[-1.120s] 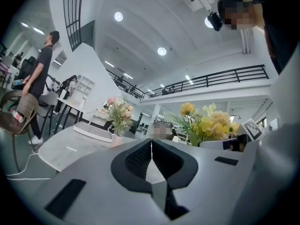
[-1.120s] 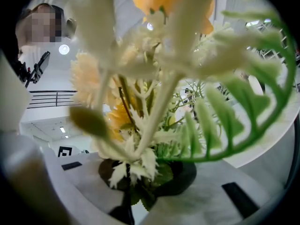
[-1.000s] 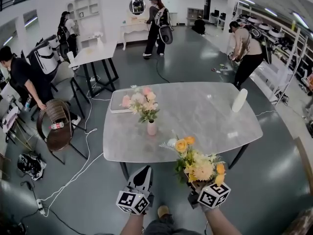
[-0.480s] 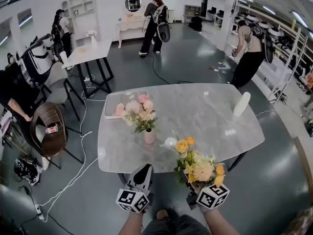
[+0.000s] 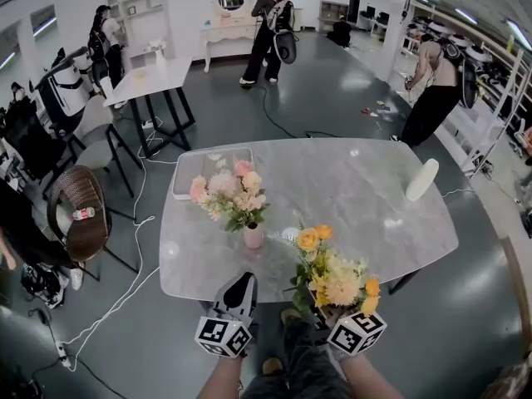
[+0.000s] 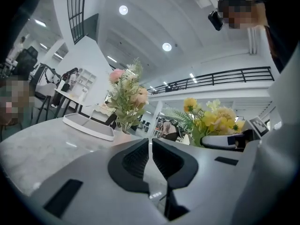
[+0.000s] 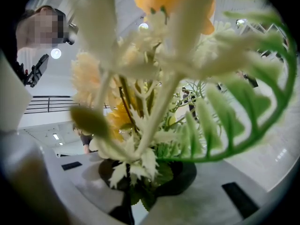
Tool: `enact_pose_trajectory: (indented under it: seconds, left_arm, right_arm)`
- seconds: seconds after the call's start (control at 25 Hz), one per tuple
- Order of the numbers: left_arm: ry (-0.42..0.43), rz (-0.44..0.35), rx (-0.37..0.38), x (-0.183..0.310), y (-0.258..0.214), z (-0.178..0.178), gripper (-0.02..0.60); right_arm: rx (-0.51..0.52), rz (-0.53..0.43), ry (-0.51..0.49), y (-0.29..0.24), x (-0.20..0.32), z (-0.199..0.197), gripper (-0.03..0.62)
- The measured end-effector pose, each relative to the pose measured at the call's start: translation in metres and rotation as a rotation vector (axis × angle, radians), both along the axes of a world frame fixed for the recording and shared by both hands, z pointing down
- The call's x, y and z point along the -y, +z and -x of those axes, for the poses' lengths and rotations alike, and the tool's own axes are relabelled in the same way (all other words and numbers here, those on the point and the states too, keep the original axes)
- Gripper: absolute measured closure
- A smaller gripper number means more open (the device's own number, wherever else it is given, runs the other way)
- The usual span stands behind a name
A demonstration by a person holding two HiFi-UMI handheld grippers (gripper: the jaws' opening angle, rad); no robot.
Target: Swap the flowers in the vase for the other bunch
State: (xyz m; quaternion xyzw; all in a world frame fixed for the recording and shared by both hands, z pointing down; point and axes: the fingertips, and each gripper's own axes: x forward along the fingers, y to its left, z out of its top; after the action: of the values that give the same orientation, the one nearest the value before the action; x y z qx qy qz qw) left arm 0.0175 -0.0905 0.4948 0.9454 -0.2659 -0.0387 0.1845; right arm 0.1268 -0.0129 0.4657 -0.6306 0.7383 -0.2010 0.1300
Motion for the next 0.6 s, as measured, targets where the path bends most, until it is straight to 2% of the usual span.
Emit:
enact_pose_trajectory:
  seconds: [0.32,0.44,0.6]
  left_arm:
    - [-0.059,0.015,0.0,0.036,0.024,-0.008,0.563]
    - [-0.079,0.013,-0.004,0.052,0.028,-0.012,0.561]
    - [-0.096,-0.002,0.01,0.07,0.029,-0.024,0.508]
  right_arm:
    - [0.052,0.001,0.008,0.022,0.031,-0.018,0.503]
    - [0.044,-0.026,-0.008,0.01,0.046,-0.02,0.503]
    - [0.055,-0.044,0.009,0.001,0.064,-0.033,0.503]
